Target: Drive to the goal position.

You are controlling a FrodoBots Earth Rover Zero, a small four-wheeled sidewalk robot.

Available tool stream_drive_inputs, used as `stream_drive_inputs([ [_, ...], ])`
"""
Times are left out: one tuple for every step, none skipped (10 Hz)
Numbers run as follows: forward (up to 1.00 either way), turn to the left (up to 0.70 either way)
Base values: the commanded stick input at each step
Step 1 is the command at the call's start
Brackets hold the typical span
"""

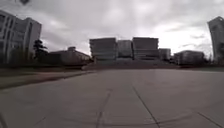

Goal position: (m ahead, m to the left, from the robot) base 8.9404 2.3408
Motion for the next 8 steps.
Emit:
stream_drive_inputs([
  [1.00, 0.10],
  [1.00, 0.16],
  [1.00, 0.08],
  [1.00, -0.09],
  [1.00, -0.27],
  [1.00, -0.39],
  [1.00, -0.40],
  [1.00, -0.40],
])
